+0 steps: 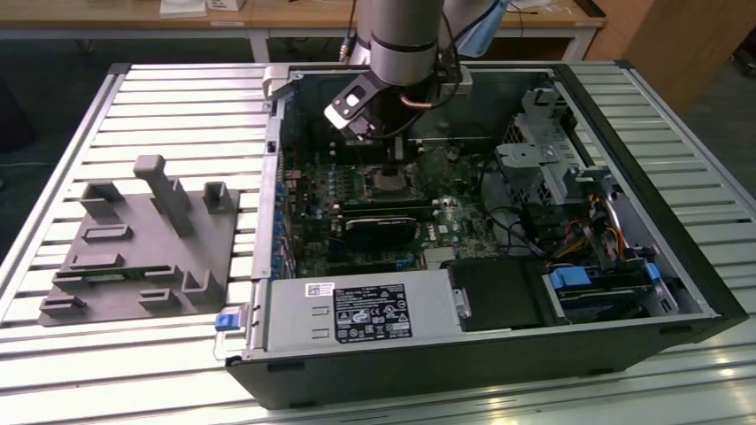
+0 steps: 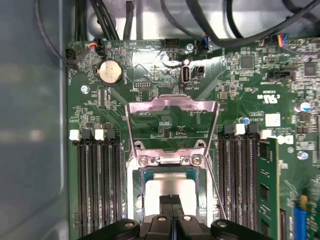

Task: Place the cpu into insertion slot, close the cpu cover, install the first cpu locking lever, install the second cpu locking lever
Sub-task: 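Place the cpu into insertion slot, then close the cpu cover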

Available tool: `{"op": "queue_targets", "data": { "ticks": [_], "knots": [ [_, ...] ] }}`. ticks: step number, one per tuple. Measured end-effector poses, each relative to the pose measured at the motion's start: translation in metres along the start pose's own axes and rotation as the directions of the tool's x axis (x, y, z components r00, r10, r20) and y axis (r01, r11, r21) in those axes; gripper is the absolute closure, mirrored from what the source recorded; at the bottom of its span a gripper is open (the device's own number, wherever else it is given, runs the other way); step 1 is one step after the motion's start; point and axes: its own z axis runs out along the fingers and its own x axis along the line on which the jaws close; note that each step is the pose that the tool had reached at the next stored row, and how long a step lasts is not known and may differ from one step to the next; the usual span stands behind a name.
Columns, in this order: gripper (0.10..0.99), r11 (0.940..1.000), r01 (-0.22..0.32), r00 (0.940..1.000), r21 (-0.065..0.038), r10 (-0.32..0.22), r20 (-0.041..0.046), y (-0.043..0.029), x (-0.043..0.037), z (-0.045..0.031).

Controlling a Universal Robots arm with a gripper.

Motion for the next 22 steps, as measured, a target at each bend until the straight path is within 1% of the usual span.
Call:
{"op": "queue_targets", "data": {
  "ticks": [12, 14, 16, 22],
  "knots": [
    [0.98, 1.0, 0.0, 1.0, 0.0, 0.0, 0.0, 0.0002, 0.0001, -0.03],
    [0.98, 1.0, 0.0, 1.0, 0.0, 0.0, -0.0001, 0.0002, 0.0001, -0.034],
    [0.98, 1.0, 0.0, 1.0, 0.0, 0.0, 0.0001, 0.0002, 0.0001, -0.0359],
    [0.98, 1.0, 0.0, 1.0, 0.0, 0.0, 0.0022, 0.0002, 0.0001, -0.0359]
  ]
}}
